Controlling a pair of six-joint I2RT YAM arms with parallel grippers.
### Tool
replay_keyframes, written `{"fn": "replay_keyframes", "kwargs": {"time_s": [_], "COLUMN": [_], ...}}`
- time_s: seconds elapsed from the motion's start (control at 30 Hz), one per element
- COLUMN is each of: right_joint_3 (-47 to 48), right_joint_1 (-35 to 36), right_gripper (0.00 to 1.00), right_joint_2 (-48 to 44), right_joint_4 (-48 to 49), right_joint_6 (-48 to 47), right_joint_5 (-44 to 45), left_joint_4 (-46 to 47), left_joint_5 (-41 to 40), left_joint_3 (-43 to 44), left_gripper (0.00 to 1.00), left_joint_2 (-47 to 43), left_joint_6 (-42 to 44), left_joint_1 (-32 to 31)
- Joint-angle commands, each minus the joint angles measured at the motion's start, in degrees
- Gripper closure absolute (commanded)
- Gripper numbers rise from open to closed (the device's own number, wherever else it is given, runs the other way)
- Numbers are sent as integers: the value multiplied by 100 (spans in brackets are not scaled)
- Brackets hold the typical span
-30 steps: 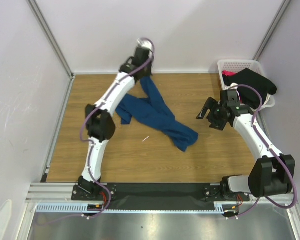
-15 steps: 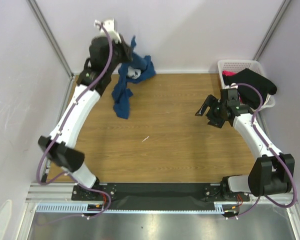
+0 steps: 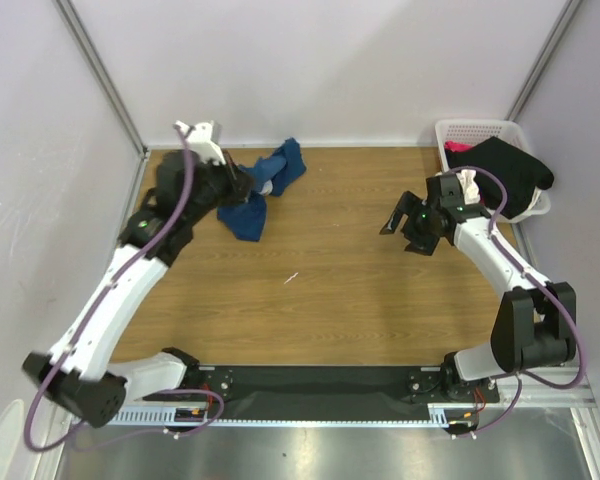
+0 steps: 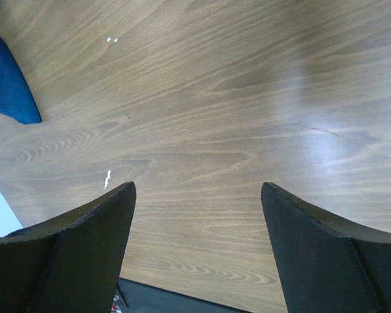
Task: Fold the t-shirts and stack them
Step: Flatten the tshirt out
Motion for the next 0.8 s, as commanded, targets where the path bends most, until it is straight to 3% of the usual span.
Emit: {"fn": "replay_keyframes", "kwargs": {"time_s": [0.0,0.2,0.3,0.33,0.47,0.57,0.77], "right_joint_3": [350,403,429,447,394,482,1492], "right_joint_1": [122,280,508,683,1071,1387,1914], "right_gripper": [16,17,16,16,15,16,22], "right_joint_2": [150,80,-35,-43,123,570,2161], "right_joint_4": [284,529,802,959,1487,1795,1611], "right_joint_6": [0,-8,-271,-307,-395,-439,-466], "right_joint_5": [-102,-67,99,118,100,371,812], "left_joint_4": [416,72,-287,-679,-1438,-1747,-1387], "left_joint_5": [1458,2755,1731,1031,-237,-750,-1023], "left_joint_3": [657,1150,1361,1483,1555,1187,544], "left_gripper": [100,100,100,99,100,100,100], "left_joint_2": [-473,-593,-963,-965,-614,-464,-402], "left_joint_6": [436,341,480,507,420,139,-99], "left_joint_1": [-54,-142,-107,-2,481,859,1335]}}
